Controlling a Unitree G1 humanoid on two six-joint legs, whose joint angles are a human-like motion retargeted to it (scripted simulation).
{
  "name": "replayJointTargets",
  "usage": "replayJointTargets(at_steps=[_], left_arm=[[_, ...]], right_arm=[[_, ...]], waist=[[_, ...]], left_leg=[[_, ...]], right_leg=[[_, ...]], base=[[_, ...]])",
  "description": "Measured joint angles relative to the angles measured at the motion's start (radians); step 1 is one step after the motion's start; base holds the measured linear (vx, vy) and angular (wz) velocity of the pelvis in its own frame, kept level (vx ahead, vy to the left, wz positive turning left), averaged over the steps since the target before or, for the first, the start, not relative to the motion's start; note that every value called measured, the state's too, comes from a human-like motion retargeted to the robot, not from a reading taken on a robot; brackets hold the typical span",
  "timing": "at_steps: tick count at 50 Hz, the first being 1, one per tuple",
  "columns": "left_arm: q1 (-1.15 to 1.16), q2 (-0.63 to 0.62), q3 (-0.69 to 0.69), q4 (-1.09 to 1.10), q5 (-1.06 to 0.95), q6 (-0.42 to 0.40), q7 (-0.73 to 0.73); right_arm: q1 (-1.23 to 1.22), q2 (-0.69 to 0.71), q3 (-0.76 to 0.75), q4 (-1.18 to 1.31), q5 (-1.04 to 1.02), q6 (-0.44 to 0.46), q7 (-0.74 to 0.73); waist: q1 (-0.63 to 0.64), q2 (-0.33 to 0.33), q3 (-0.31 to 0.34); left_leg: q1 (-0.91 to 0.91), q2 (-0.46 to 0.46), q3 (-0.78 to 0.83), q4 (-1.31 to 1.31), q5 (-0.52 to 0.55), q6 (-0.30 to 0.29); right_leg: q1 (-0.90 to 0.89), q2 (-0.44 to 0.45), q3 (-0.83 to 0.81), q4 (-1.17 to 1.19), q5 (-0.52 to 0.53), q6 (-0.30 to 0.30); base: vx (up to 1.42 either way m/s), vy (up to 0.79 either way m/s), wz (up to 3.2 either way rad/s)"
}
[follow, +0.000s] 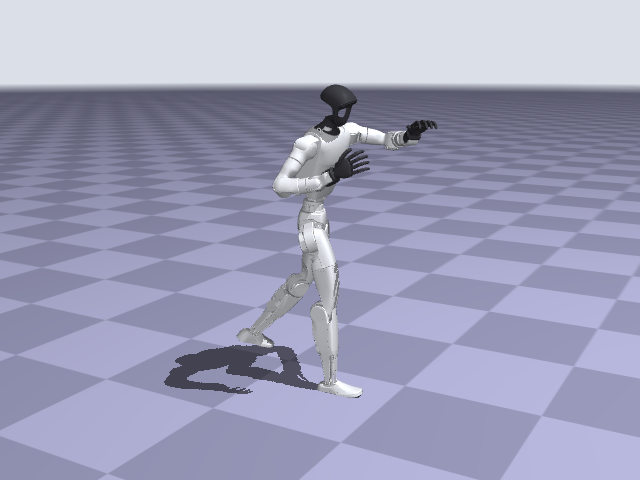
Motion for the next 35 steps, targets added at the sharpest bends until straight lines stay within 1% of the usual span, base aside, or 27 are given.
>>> replayJointTargets(at_steps=[2,3,4,5,6,7,8,10,12,13,14,15,16,17,18,20,22,23,24,25,26,28,30,32,33,35], left_arm=[[-0.243,-0.123,-0.232,0.561,0.045,0.080,0.103],[-0.315,-0.190,-0.283,0.860,0.025,0.110,0.105],[-0.374,-0.231,-0.273,1.095,0.004,0.122,0.053],[-0.427,-0.259,-0.233,1.298,-0.016,0.124,-0.028],[-0.456,-0.226,-0.212,1.333,-0.019,0.107,-0.065],[-0.473,-0.180,-0.203,1.322,-0.026,0.087,-0.077],[-0.468,-0.108,-0.218,1.217,-0.043,0.065,-0.042],[-0.403,0.049,-0.161,0.881,-0.136,0.062,0.079],[-0.284,0.152,0.046,0.498,-0.187,0.082,0.076],[-0.217,0.193,0.166,0.318,-0.150,0.104,0.014],[-0.188,0.218,0.228,0.209,-0.106,0.108,-0.028],[-0.178,0.233,0.261,0.135,-0.058,0.104,-0.060],[-0.207,0.217,0.228,0.154,-0.027,0.107,-0.051],[-0.272,0.181,0.154,0.226,-0.006,0.107,-0.035],[-0.410,0.107,0.000,0.402,-0.006,0.105,-0.006],[-0.642,-0.093,-0.294,0.852,0.005,0.103,-0.002],[-0.718,-0.293,-0.418,1.224,0.029,0.076,-0.081],[-0.726,-0.360,-0.425,1.316,0.025,0.053,-0.118],[-0.723,-0.394,-0.415,1.316,0.000,0.026,-0.119],[-0.715,-0.411,-0.397,1.269,-0.036,-0.003,-0.102],[-0.680,-0.391,-0.341,1.115,-0.100,-0.035,-0.037],[-0.550,-0.345,-0.195,0.743,-0.260,-0.109,0.101],[-0.327,-0.342,-0.028,0.358,-0.454,-0.224,0.170],[-0.033,-0.392,0.137,0.045,-0.668,-0.316,0.054],[0.125,-0.422,0.219,-0.080,-0.780,-0.325,-0.047],[0.435,-0.471,0.353,-0.266,-0.955,-0.299,-0.208]], right_arm=[[0.042,0.037,-0.005,0.007,-0.019,-0.004,-0.022],[0.043,0.040,-0.002,0.012,-0.037,0.004,-0.027],[0.049,0.047,-0.008,0.010,-0.056,0.010,-0.025],[0.056,0.057,-0.017,0.006,-0.075,0.013,-0.019],[0.071,0.061,-0.038,-0.005,-0.090,0.017,-0.009],[0.091,0.067,-0.063,-0.019,-0.108,0.021,-0.002],[0.120,0.076,-0.098,-0.041,-0.132,0.028,0.000],[0.205,0.117,-0.172,-0.093,-0.235,0.068,0.012],[0.304,0.164,-0.260,-0.131,-0.357,0.110,0.025],[0.353,0.176,-0.309,-0.146,-0.388,0.121,0.026],[0.392,0.174,-0.340,-0.151,-0.391,0.125,0.019],[0.427,0.164,-0.362,-0.151,-0.381,0.126,0.006],[0.445,0.128,-0.360,-0.145,-0.363,0.123,-0.022],[0.455,0.087,-0.353,-0.133,-0.355,0.120,-0.053],[0.447,0.038,-0.334,-0.113,-0.365,0.115,-0.091],[0.406,-0.051,-0.290,-0.094,-0.406,0.109,-0.155],[0.350,-0.112,-0.247,-0.090,-0.441,0.104,-0.195],[0.327,-0.127,-0.230,-0.092,-0.450,0.102,-0.203],[0.307,-0.131,-0.220,-0.094,-0.455,0.101,-0.208],[0.289,-0.128,-0.213,-0.097,-0.458,0.099,-0.212],[0.264,-0.111,-0.206,-0.096,-0.476,0.102,-0.217],[0.203,-0.074,-0.192,-0.089,-0.539,0.122,-0.220],[0.122,-0.050,-0.188,-0.068,-0.631,0.158,-0.189],[0.020,-0.058,-0.196,-0.026,-0.692,0.194,-0.152],[-0.035,-0.075,-0.200,0.003,-0.702,0.213,-0.140],[-0.161,-0.145,-0.188,0.090,-0.691,0.256,-0.135]], waist=[[-0.104,0.007,0.011],[-0.161,0.014,0.020],[-0.210,0.016,0.031],[-0.257,0.015,0.043],[-0.290,0.020,0.061],[-0.316,0.024,0.081],[-0.327,0.027,0.106],[-0.311,0.013,0.147],[-0.257,-0.033,0.171],[-0.225,-0.060,0.179],[-0.197,-0.087,0.179],[-0.171,-0.113,0.175],[-0.153,-0.129,0.166],[-0.134,-0.145,0.157],[-0.115,-0.163,0.148],[-0.093,-0.213,0.137],[-0.072,-0.254,0.138],[-0.056,-0.270,0.141],[-0.033,-0.286,0.144],[-0.007,-0.302,0.148],[0.027,-0.313,0.155],[0.100,-0.329,0.166],[0.182,-0.338,0.170],[0.272,-0.340,0.171],[0.320,-0.338,0.170],[0.428,-0.329,0.164]], left_leg=[[-0.006,-0.024,-0.039,-0.003,0.014,0.001],[-0.010,-0.035,-0.057,-0.013,0.016,-0.006],[-0.009,-0.046,-0.066,-0.029,0.018,-0.016],[-0.005,-0.057,-0.070,-0.048,0.020,-0.026],[-0.005,-0.060,-0.063,-0.054,0.021,-0.028],[-0.004,-0.065,-0.056,-0.059,0.020,-0.029],[0.002,-0.072,-0.050,-0.061,0.018,-0.029],[0.007,-0.102,-0.070,-0.057,0.012,-0.031],[-0.013,-0.141,-0.123,-0.033,-0.001,-0.035],[-0.030,-0.154,-0.138,-0.013,-0.010,-0.037],[-0.051,-0.157,-0.135,0.008,-0.023,-0.035],[-0.075,-0.155,-0.121,0.031,-0.036,-0.032],[-0.102,-0.135,-0.083,0.051,-0.055,-0.025],[-0.132,-0.111,-0.043,0.070,-0.075,-0.017],[-0.169,-0.079,0.000,0.086,-0.099,-0.006],[-0.246,-0.027,0.052,0.076,-0.127,0.008],[-0.329,0.014,0.031,0.028,-0.100,-0.010],[-0.368,0.033,0.001,0.007,-0.069,-0.028],[-0.399,0.051,-0.030,0.000,-0.038,-0.042],[-0.426,0.068,-0.061,0.001,-0.008,-0.056],[-0.436,0.087,-0.080,0.025,-0.005,-0.059],[-0.429,0.108,-0.096,0.051,-0.021,-0.054],[-0.391,0.093,-0.096,0.021,-0.047,-0.037],[-0.367,0.059,-0.116,-0.032,-0.053,-0.017],[-0.368,0.041,-0.134,-0.050,-0.050,-0.009],[-0.388,0.009,-0.180,-0.071,-0.041,-0.003]], right_leg=[[0.015,0.021,0.023,-0.032,0.005,-0.005],[0.020,0.032,0.033,-0.046,0.005,-0.009],[0.011,0.039,0.044,-0.030,-0.008,0.000],[-0.004,0.043,0.056,0.002,-0.028,0.016],[0.011,0.057,0.072,-0.035,-0.020,-0.013],[0.023,0.071,0.091,-0.063,-0.014,-0.035],[0.031,0.083,0.115,-0.072,-0.014,-0.042],[0.051,0.102,0.176,-0.084,-0.015,-0.050],[0.079,0.107,0.239,-0.090,-0.016,-0.056],[0.092,0.105,0.267,-0.091,-0.017,-0.060],[0.103,0.099,0.289,-0.092,-0.019,-0.064],[0.111,0.089,0.308,-0.092,-0.021,-0.067],[0.116,0.078,0.318,-0.090,-0.026,-0.069],[0.118,0.067,0.325,-0.089,-0.032,-0.069],[0.116,0.059,0.325,-0.087,-0.038,-0.067],[0.123,0.045,0.311,-0.086,-0.053,-0.054],[0.143,0.055,0.289,-0.090,-0.068,-0.041],[0.156,0.068,0.280,-0.094,-0.074,-0.038],[0.170,0.079,0.273,-0.097,-0.080,-0.038],[0.184,0.091,0.268,-0.100,-0.085,-0.041],[0.199,0.102,0.263,-0.101,-0.090,-0.045],[0.225,0.115,0.255,-0.093,-0.104,-0.052],[0.235,0.109,0.244,-0.061,-0.130,-0.055],[0.233,0.091,0.216,-0.010,-0.161,-0.057],[0.230,0.080,0.196,0.017,-0.175,-0.057],[0.223,0.055,0.147,0.064,-0.196,-0.053]], base=[[0.40,-0.02,-1.01],[0.39,0.02,-0.90],[0.39,0.03,-0.88],[0.37,0.04,-0.92],[0.36,0.04,-1.01],[0.35,0.04,-1.20],[0.34,0.05,-1.42],[0.33,0.05,-1.67],[0.27,0.07,-1.63],[0.22,0.07,-1.36],[0.19,0.07,-1.12],[0.15,0.06,-0.79],[0.12,0.06,-0.52],[0.10,0.06,-0.20],[0.08,0.06,0.02],[0.07,0.06,0.26],[0.08,0.07,0.24],[0.10,0.07,0.11],[0.11,0.07,0.04],[0.13,0.07,0.02],[0.15,0.08,0.04],[0.17,0.10,0.13],[0.19,0.13,0.38],[0.19,0.15,0.83],[0.20,0.15,1.18],[0.20,0.13,1.43]])
